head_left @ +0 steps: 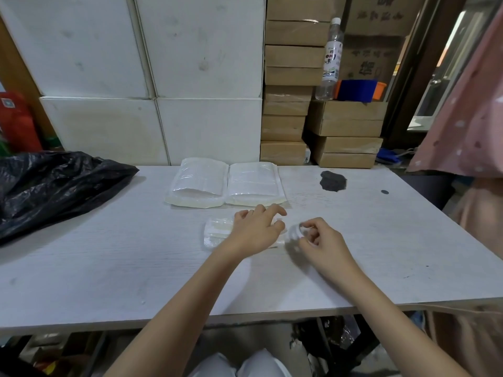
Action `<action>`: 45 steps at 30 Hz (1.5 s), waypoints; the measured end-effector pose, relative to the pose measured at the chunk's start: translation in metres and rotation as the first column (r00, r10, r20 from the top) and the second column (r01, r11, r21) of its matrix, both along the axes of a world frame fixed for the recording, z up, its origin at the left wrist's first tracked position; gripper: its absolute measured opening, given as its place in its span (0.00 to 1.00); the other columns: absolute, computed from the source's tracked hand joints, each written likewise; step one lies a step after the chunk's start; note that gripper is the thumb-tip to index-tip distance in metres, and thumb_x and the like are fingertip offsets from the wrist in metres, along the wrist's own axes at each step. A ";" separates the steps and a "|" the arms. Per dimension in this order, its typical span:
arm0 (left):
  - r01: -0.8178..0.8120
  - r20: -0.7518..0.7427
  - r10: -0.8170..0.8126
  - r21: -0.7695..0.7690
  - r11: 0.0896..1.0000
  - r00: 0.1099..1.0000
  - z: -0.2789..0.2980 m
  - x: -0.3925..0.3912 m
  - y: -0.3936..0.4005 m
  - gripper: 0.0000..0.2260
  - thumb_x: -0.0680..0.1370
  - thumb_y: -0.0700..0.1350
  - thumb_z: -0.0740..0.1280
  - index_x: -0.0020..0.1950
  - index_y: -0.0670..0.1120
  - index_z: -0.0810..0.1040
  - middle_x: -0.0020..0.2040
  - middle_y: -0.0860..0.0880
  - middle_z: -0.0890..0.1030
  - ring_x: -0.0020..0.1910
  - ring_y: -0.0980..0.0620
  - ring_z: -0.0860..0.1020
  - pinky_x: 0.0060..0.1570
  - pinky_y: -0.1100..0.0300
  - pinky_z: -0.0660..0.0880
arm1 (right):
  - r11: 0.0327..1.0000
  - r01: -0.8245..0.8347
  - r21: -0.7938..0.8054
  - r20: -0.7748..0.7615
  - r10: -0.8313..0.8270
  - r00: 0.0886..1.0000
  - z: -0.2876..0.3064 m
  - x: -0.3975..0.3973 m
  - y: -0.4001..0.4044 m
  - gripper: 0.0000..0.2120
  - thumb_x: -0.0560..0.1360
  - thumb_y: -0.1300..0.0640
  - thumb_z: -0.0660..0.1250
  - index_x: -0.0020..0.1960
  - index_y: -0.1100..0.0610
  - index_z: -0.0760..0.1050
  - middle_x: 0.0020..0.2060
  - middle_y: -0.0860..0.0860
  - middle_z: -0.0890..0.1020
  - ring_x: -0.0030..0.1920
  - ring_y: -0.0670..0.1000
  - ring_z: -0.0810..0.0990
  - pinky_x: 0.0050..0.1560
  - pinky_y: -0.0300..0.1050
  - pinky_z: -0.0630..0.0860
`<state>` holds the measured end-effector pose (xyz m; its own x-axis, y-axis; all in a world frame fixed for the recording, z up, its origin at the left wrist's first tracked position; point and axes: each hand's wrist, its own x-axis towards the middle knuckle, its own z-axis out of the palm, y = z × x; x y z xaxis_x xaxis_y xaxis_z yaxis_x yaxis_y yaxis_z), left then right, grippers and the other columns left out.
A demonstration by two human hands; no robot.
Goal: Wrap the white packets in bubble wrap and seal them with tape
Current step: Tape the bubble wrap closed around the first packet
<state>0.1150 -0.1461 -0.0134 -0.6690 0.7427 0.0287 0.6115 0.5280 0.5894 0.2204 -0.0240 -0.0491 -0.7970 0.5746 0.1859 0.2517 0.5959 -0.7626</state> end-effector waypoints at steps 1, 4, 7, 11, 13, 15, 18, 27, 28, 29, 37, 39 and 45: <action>-0.007 0.012 0.007 -0.003 1.000 1.000 0.001 0.001 -0.001 0.13 0.80 0.49 0.55 0.63 0.52 0.71 0.59 0.49 0.73 0.63 0.52 0.68 0.70 0.55 0.51 | 0.998 0.016 0.055 0.044 -0.019 0.999 -0.001 -0.003 0.001 0.07 0.73 0.60 0.65 0.51 0.56 0.73 0.35 0.47 0.74 0.39 0.49 0.73 0.42 0.43 0.69; -0.018 0.056 0.017 0.021 1.000 0.998 0.005 0.004 -0.003 0.14 0.80 0.46 0.53 0.61 0.46 0.73 0.59 0.49 0.74 0.65 0.51 0.67 0.68 0.57 0.52 | 0.976 -0.001 0.217 0.202 -0.044 0.978 0.000 -0.011 0.001 0.07 0.73 0.58 0.64 0.50 0.59 0.74 0.38 0.48 0.74 0.45 0.51 0.74 0.45 0.43 0.69; -0.019 0.133 0.011 0.058 0.998 0.991 0.010 0.005 -0.008 0.17 0.80 0.40 0.51 0.65 0.45 0.72 0.65 0.48 0.72 0.68 0.50 0.63 0.69 0.57 0.53 | 0.930 -0.040 0.366 0.323 -0.087 0.942 0.003 -0.017 -0.002 0.06 0.72 0.58 0.62 0.39 0.59 0.74 0.41 0.53 0.75 0.49 0.56 0.75 0.47 0.45 0.69; -0.001 0.088 -0.006 0.082 0.997 0.996 0.008 0.003 -0.010 0.20 0.78 0.35 0.54 0.68 0.46 0.70 0.67 0.47 0.70 0.69 0.49 0.62 0.70 0.58 0.52 | 0.881 0.048 0.471 0.251 -0.186 0.950 0.010 -0.018 -0.012 0.12 0.78 0.56 0.56 0.43 0.61 0.75 0.46 0.56 0.75 0.52 0.57 0.73 0.49 0.48 0.71; -0.004 0.108 -0.006 0.101 0.995 0.994 0.004 0.002 -0.010 0.21 0.76 0.34 0.55 0.68 0.47 0.70 0.66 0.48 0.72 0.68 0.51 0.63 0.71 0.58 0.53 | 0.934 0.101 0.343 0.136 -0.156 0.978 0.019 -0.019 -0.018 0.14 0.79 0.50 0.57 0.45 0.59 0.75 0.43 0.52 0.78 0.46 0.53 0.75 0.43 0.46 0.72; -0.033 0.152 0.011 0.146 0.989 0.988 -0.003 -0.002 -0.009 0.21 0.74 0.34 0.55 0.65 0.48 0.71 0.64 0.49 0.74 0.68 0.51 0.63 0.72 0.56 0.56 | 0.999 0.040 0.034 0.158 -0.045 0.986 0.025 -0.025 -0.024 0.13 0.77 0.47 0.61 0.42 0.57 0.73 0.36 0.50 0.79 0.38 0.50 0.76 0.35 0.42 0.68; -0.104 0.239 0.034 0.289 0.952 0.970 -0.010 -0.006 -0.009 0.19 0.73 0.33 0.58 0.59 0.49 0.74 0.58 0.50 0.76 0.64 0.50 0.69 0.67 0.54 0.66 | 0.974 0.035 -0.223 0.114 -0.009 0.993 0.021 -0.033 -0.023 0.08 0.74 0.54 0.68 0.41 0.58 0.73 0.35 0.53 0.79 0.37 0.51 0.76 0.33 0.40 0.68; -0.699 0.762 -0.236 0.647 0.306 0.603 0.038 -0.029 -0.084 0.07 0.76 0.30 0.60 0.47 0.38 0.76 0.44 0.41 0.78 0.47 0.45 0.80 0.54 0.54 0.77 | 0.951 0.024 -0.308 0.022 -0.018 1.000 0.014 -0.033 -0.028 0.07 0.72 0.61 0.70 0.41 0.58 0.72 0.34 0.53 0.75 0.37 0.51 0.74 0.35 0.39 0.68; -0.671 0.746 -0.065 0.630 0.391 0.662 0.037 -0.031 -0.098 0.07 0.76 0.32 0.61 0.47 0.40 0.77 0.44 0.42 0.79 0.44 0.47 0.80 0.47 0.58 0.79 | 0.967 0.023 -0.255 0.027 -0.017 1.000 0.016 -0.033 -0.029 0.06 0.72 0.60 0.69 0.42 0.57 0.72 0.34 0.51 0.75 0.37 0.52 0.74 0.35 0.40 0.69; -0.644 0.692 0.122 0.572 0.508 0.711 0.033 -0.032 -0.110 0.05 0.76 0.35 0.63 0.47 0.42 0.78 0.44 0.44 0.79 0.41 0.50 0.79 0.40 0.61 0.79 | 0.986 0.035 -0.162 0.053 -0.026 0.998 0.017 -0.034 -0.030 0.06 0.73 0.59 0.69 0.42 0.56 0.71 0.35 0.50 0.75 0.39 0.52 0.75 0.36 0.42 0.69; -0.599 0.663 0.248 0.372 0.709 0.706 -0.008 -0.012 -0.121 0.10 0.77 0.43 0.67 0.51 0.37 0.78 0.37 0.46 0.78 0.32 0.54 0.73 0.28 0.65 0.71 | 0.878 -0.025 0.477 0.196 -0.079 0.977 0.033 -0.050 -0.058 0.12 0.73 0.67 0.59 0.51 0.56 0.75 0.53 0.52 0.74 0.57 0.54 0.71 0.44 0.42 0.64; -0.609 0.680 0.220 0.405 0.682 0.699 -0.007 -0.010 -0.117 0.08 0.77 0.40 0.66 0.50 0.35 0.78 0.35 0.46 0.78 0.31 0.54 0.72 0.26 0.66 0.69 | 0.843 -0.072 0.534 0.249 -0.075 0.965 0.033 -0.056 -0.062 0.13 0.74 0.66 0.57 0.52 0.56 0.76 0.54 0.52 0.75 0.59 0.55 0.70 0.49 0.43 0.65; -0.580 0.660 0.194 0.437 0.687 0.726 -0.013 -0.011 -0.116 0.06 0.77 0.39 0.65 0.49 0.37 0.79 0.36 0.47 0.80 0.30 0.57 0.76 0.29 0.68 0.73 | 0.767 -0.085 0.636 -0.059 0.158 0.986 0.044 -0.063 -0.084 0.04 0.66 0.66 0.70 0.41 0.60 0.79 0.39 0.55 0.78 0.42 0.59 0.78 0.40 0.48 0.71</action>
<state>0.1038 -0.2618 -0.0262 -0.9274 0.3608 -0.0992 -0.0796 0.0689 0.9944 0.1574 -0.1076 -0.0049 -0.8076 0.1988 0.5553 0.0860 0.9711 -0.2225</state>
